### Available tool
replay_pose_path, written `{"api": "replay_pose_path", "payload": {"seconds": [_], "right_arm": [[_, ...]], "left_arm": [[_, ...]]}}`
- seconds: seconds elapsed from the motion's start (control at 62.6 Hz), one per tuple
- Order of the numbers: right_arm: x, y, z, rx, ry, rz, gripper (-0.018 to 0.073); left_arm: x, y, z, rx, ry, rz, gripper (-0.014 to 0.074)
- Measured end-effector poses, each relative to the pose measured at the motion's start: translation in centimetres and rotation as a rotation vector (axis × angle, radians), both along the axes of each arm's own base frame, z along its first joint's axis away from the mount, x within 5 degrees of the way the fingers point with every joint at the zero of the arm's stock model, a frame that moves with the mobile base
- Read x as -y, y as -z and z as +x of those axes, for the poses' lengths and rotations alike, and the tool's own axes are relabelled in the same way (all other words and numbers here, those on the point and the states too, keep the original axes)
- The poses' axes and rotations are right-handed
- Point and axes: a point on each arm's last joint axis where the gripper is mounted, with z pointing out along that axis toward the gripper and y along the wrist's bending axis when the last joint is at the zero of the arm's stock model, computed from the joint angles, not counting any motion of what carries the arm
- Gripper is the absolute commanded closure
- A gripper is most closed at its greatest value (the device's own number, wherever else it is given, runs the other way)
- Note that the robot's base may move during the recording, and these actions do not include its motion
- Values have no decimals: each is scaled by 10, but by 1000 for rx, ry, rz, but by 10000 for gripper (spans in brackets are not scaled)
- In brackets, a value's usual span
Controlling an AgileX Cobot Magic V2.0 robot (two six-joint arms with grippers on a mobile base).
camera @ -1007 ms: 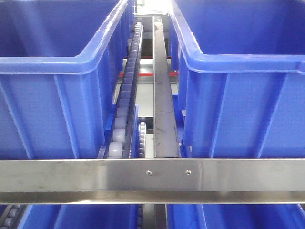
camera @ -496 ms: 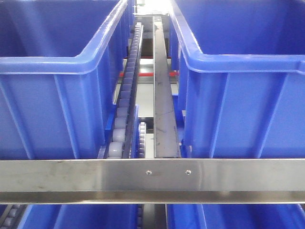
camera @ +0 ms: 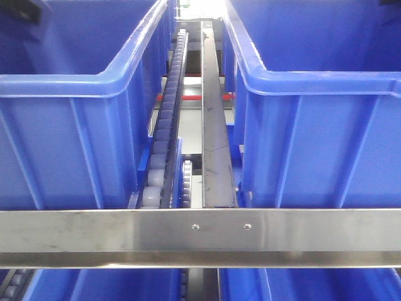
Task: Pick and sort blue part to right shelf
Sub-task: 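Open both grippers to drop the blue parts into the bins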
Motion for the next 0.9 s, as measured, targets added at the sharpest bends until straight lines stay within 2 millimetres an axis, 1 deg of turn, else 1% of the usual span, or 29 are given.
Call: {"api": "replay_pose_path", "payload": {"seconds": [0.064, 0.128, 0.224, 0.304, 0.432, 0.576, 0.639, 0.703, 0.735, 0.767, 0.799, 0.847, 0.863, 0.895], "right_arm": [[0, 0, 2, 8, 0, 1, 145], [0, 0, 2, 12, 0, 2, 104], [0, 0, 2, 16, 0, 2, 10], [0, 0, 2, 5, 1, 4, -32], [0, 3, 2, -32, 4, 5, -26], [0, 3, 2, -34, 4, 5, -26], [0, 2, 1, -29, 7, 11, -16], [1, -1, -2, -18, 10, 22, 47], [1, -4, -4, -9, 13, 31, 106], [2, -7, -6, 3, 16, 40, 180], [2, -10, -9, 15, 19, 52, 262], [3, -14, -12, 33, 22, 66, 362], [3, -15, -13, 39, 23, 69, 410], [4, -18, -15, 50, 23, 72, 469]], "left_arm": [[0, 1, 1, -4, 0, 1, 201], [0, 1, 1, -3, 0, 1, 163], [0, 0, 2, 4, -6, -13, 29], [0, -1, 2, 7, -13, -30, -40], [0, -1, 2, 7, -17, -37, -45], [0, -2, 2, 9, -18, -39, -44], [0, -2, 2, 11, -18, -39, -20], [0, -5, 0, 21, -18, -43, 34], [-1, -7, -1, 29, -17, -45, 82], [-1, -11, -4, 41, -17, -49, 128], [-2, -15, -7, 56, -17, -54, 192], [-3, -21, -11, 78, -17, -60, 304], [-4, -23, -12, 84, -17, -64, 332], [-5, -26, -15, 97, -17, -67, 388]]}}
